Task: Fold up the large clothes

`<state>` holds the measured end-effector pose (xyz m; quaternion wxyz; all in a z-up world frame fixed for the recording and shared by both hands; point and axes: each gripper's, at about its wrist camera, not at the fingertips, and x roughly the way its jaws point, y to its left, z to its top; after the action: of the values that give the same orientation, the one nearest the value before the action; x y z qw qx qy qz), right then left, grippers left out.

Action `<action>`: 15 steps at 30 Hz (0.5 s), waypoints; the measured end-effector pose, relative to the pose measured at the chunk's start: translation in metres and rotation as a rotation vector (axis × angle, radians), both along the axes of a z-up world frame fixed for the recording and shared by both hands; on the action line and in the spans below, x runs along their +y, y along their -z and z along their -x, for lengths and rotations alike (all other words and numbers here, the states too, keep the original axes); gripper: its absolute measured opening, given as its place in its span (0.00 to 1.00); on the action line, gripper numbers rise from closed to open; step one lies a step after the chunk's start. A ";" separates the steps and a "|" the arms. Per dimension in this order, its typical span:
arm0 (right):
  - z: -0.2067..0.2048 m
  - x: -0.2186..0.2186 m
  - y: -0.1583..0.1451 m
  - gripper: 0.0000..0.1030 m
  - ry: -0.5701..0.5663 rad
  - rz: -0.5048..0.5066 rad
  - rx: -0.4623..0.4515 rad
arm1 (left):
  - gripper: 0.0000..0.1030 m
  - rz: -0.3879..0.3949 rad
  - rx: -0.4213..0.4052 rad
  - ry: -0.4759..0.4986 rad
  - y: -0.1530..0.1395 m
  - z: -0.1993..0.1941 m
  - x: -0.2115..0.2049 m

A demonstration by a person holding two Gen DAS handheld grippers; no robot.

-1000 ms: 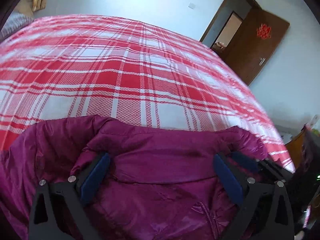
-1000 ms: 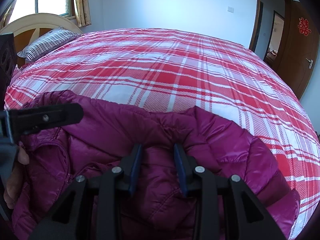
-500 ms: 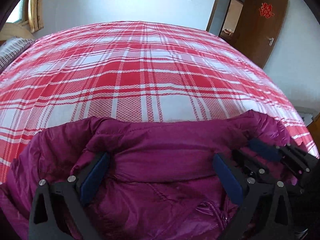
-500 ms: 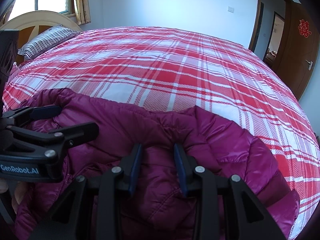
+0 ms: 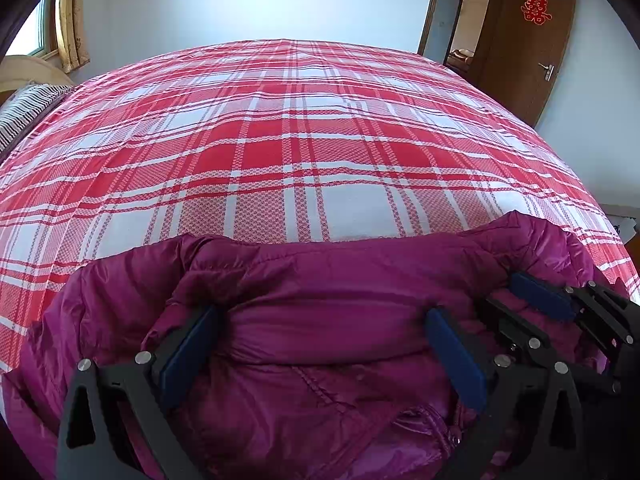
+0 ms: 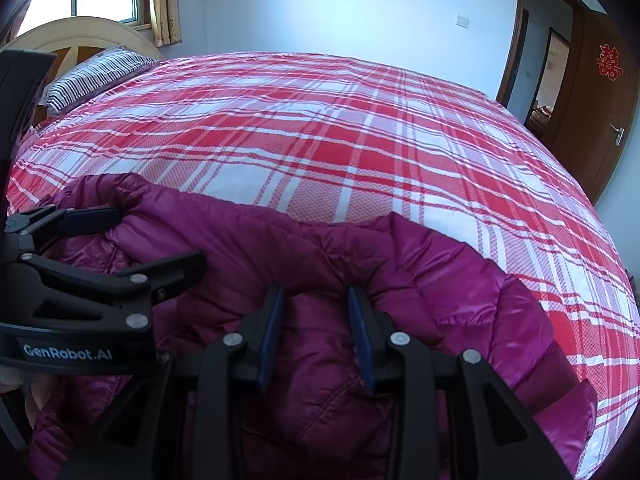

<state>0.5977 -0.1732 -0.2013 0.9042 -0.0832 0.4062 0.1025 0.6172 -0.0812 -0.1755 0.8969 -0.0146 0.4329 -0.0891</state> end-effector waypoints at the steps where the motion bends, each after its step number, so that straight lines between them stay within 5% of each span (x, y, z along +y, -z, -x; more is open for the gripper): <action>1: 0.000 0.001 0.000 0.36 0.000 0.002 -0.001 | 0.99 -0.001 0.000 0.000 0.000 0.000 0.000; 15: -0.001 0.003 0.001 0.36 -0.001 0.028 -0.001 | 0.99 -0.016 0.000 -0.003 0.001 -0.001 -0.003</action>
<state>0.5987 -0.1704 -0.2022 0.9032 -0.0961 0.4069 0.0971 0.6178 -0.0838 -0.1765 0.8971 -0.0082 0.4336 -0.0843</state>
